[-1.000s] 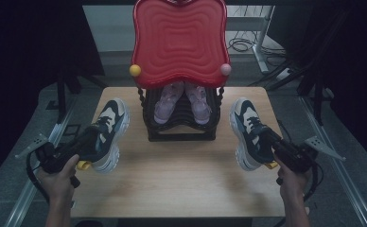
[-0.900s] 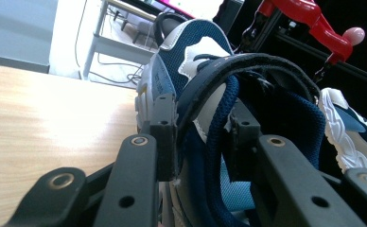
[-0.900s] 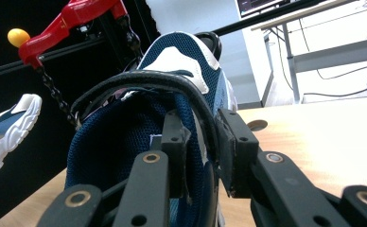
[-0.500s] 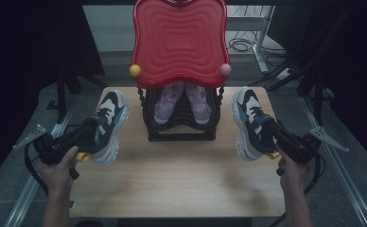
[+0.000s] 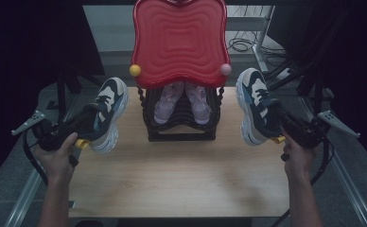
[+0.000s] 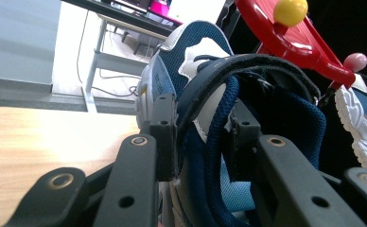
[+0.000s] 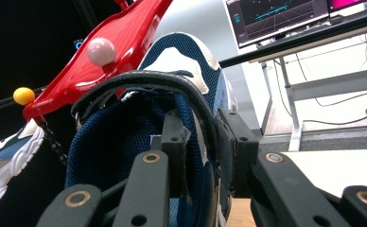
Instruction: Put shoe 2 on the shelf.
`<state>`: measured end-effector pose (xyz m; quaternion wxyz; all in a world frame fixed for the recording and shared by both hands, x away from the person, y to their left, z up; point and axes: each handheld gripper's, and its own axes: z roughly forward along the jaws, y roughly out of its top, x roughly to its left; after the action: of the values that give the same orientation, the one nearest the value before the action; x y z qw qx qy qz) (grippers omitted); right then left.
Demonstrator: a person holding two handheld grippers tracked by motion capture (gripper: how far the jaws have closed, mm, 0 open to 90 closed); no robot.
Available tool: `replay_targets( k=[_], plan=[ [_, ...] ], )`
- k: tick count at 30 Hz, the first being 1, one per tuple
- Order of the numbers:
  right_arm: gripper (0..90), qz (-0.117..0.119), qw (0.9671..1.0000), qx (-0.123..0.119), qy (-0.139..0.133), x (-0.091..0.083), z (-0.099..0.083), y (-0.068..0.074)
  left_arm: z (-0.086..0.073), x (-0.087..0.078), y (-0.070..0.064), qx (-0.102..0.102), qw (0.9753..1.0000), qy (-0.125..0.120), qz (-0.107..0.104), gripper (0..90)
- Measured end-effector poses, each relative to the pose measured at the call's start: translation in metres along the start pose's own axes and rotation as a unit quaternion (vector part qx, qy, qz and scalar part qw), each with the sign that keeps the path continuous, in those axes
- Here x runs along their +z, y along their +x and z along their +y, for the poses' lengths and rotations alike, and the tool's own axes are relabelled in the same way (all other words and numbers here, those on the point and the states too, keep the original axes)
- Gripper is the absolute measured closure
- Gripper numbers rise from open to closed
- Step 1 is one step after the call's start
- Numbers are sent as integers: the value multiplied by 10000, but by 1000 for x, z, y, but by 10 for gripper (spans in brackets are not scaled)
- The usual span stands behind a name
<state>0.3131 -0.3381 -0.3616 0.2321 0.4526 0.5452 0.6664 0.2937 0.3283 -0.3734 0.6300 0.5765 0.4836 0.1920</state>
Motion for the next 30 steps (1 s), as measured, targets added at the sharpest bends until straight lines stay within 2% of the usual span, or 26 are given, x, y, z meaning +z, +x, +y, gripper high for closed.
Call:
replay_targets(
  k=[4,8,18,23,30],
  plan=[
    [738,-26,10000,-52,1,4,10,2,11,3,-1,80,9999,-26,95,698],
    [738,-14,10000,-17,-32,7,18,1,20,6,-1,-3,9999,-112,2,698],
    [737,6,10000,1,-80,14,37,1,40,12,-7,2,9996,-271,-60,698],
    [737,-46,9999,66,-95,17,44,0,47,16,-10,43,9994,-330,-42,698],
    [737,22,9998,150,-119,23,51,-4,50,21,-7,-31,9993,-373,-31,698]
  ],
)
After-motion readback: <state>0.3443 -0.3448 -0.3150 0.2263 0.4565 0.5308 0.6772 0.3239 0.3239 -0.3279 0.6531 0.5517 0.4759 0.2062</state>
